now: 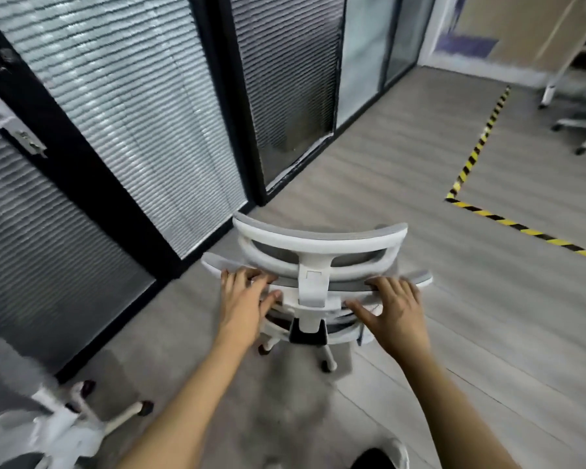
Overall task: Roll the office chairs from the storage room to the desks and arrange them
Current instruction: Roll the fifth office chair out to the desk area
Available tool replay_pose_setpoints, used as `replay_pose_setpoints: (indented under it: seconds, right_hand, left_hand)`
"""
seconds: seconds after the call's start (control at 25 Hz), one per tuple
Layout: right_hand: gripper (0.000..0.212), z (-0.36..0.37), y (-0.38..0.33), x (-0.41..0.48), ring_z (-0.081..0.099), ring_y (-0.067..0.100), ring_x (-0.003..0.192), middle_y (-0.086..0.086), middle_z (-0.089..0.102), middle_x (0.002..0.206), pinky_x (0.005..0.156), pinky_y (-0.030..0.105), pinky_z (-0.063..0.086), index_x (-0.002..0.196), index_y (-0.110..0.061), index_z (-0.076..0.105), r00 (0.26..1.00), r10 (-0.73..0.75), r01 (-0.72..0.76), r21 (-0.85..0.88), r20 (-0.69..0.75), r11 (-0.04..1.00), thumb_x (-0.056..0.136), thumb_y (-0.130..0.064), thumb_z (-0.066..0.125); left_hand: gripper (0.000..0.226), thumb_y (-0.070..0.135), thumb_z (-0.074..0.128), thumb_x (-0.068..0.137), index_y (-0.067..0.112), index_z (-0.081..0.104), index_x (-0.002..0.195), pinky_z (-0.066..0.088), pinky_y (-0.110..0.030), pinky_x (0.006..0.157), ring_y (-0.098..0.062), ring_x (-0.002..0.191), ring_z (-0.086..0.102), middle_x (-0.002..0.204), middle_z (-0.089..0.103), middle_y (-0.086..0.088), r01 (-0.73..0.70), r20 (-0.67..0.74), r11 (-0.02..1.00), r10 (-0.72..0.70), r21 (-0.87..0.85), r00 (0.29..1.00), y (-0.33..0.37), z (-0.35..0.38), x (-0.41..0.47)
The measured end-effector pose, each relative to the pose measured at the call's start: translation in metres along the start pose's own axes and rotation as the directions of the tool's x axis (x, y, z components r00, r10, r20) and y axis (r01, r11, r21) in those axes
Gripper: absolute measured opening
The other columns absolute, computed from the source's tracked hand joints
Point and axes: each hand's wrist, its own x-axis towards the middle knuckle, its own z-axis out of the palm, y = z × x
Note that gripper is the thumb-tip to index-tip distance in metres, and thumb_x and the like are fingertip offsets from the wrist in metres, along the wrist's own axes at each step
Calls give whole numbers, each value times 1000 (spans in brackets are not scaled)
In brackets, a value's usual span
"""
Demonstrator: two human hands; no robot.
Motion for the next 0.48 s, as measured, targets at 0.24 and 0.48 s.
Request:
replay_pose_setpoints:
  seconds: [0.24, 0.48]
  right_hand:
    - [50, -82, 172, -8, 56, 24, 97, -3, 60, 93, 113, 45, 32, 101, -17, 60, 975, 189, -196, -51, -113, 979, 83, -64, 63]
    - [50, -170, 355, -3, 57, 25, 99, -1, 60, 95, 114, 49, 32, 104, -15, 60, 926, 333, -354, -97, -180, 930, 83, -60, 67]
  left_hand:
    - [30, 44, 64, 88, 30, 67, 114, 34, -54, 109, -27, 111, 45, 108, 55, -3, -217, 62, 974, 221, -70, 973, 163, 103, 70]
    - [36, 54, 58, 87, 32, 66, 115, 30, -49, 112, -24, 110, 48, 107, 57, 2, -352, 121, 913, 381, -208, 917, 347, 215, 141]
